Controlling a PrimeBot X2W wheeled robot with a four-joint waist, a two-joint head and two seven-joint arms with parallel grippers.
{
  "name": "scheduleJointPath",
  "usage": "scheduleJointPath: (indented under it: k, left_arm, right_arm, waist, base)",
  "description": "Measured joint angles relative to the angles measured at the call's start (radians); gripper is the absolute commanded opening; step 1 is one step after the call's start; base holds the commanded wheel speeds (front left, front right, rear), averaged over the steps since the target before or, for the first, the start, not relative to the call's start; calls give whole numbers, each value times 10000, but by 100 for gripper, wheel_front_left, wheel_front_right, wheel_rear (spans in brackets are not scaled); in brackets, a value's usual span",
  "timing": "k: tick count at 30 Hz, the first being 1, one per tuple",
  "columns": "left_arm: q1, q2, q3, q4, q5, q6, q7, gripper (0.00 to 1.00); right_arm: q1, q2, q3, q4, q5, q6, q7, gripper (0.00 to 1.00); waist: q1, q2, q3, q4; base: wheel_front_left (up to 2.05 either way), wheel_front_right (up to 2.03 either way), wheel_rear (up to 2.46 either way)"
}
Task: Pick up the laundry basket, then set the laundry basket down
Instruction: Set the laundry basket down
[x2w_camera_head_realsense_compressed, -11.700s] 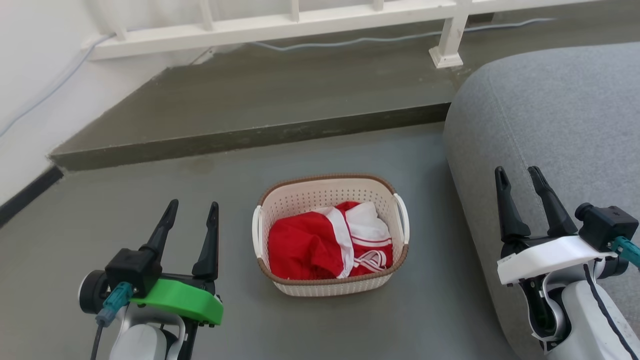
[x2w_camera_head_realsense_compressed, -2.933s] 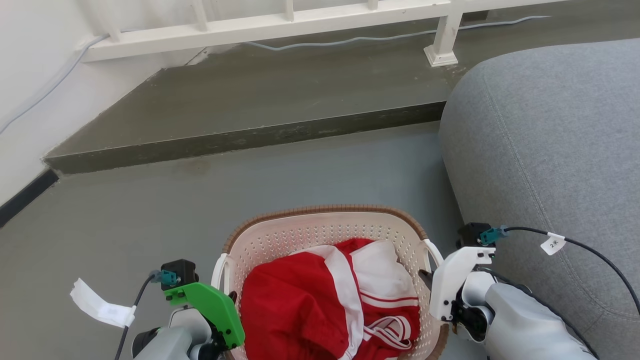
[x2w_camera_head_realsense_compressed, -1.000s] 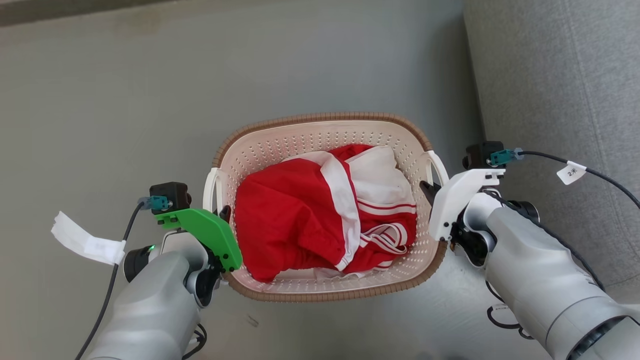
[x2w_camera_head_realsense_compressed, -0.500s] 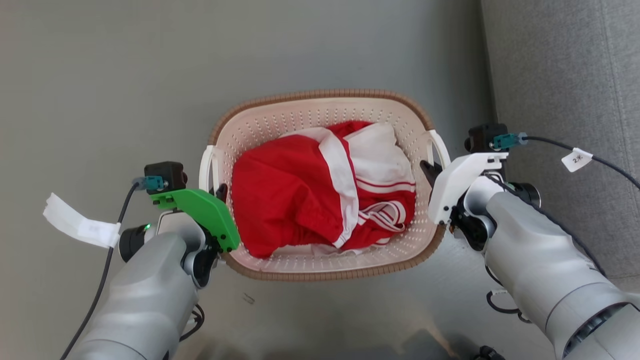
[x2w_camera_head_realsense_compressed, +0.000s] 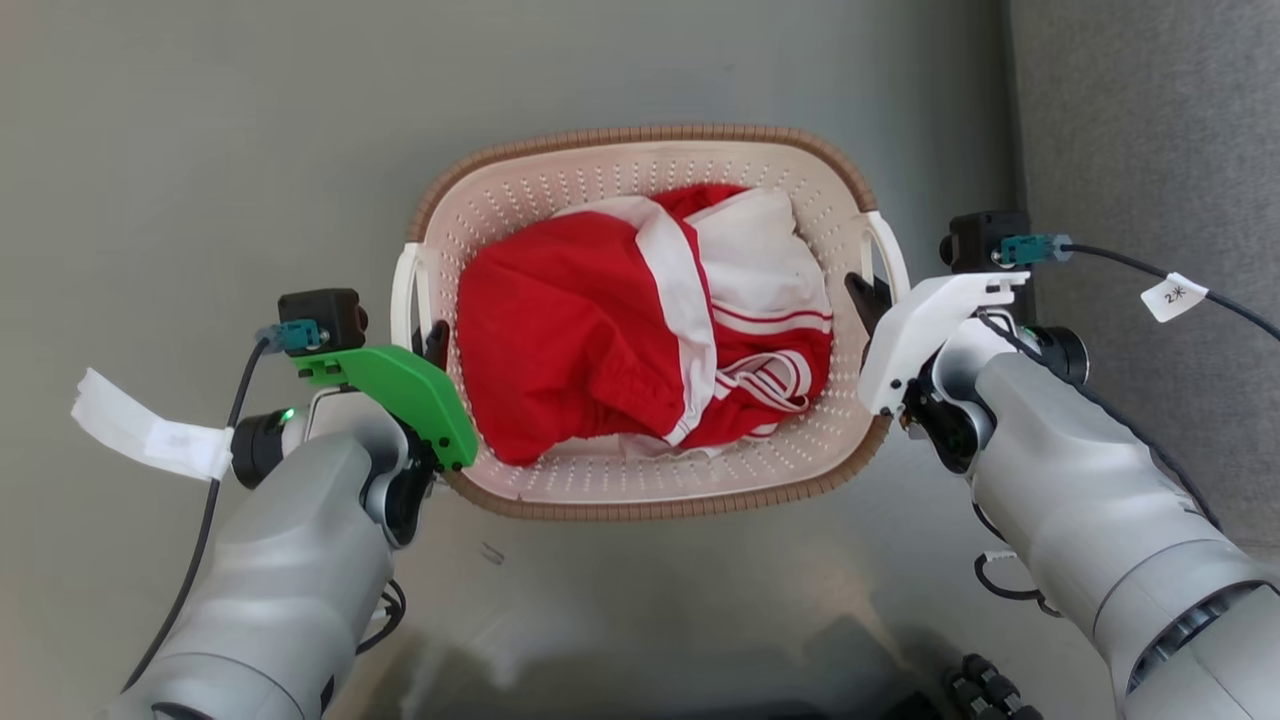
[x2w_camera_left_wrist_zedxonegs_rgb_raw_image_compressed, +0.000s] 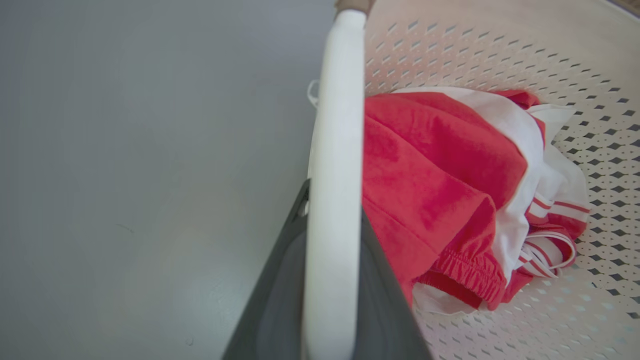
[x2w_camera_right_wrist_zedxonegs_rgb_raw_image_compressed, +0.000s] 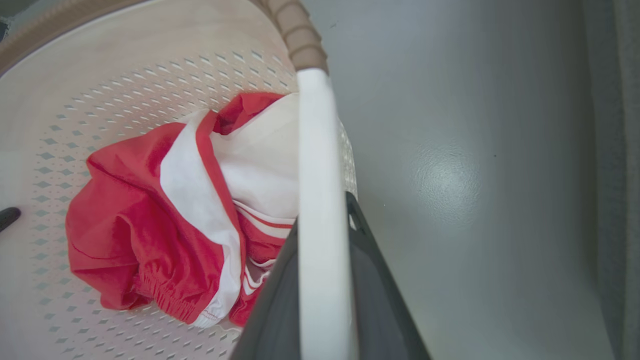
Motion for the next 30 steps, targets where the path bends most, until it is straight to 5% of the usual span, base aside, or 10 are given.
scheduleJointPath:
  k: [30]
  left_arm:
    - [-756, 50, -188, -142, 293, 35, -738, 0]
  right_arm:
    - [-730, -73, 153, 81, -263, 82, -1172, 0]
  waist:
    - [0, 0, 1503, 86]
  base:
    - [0, 0, 0]
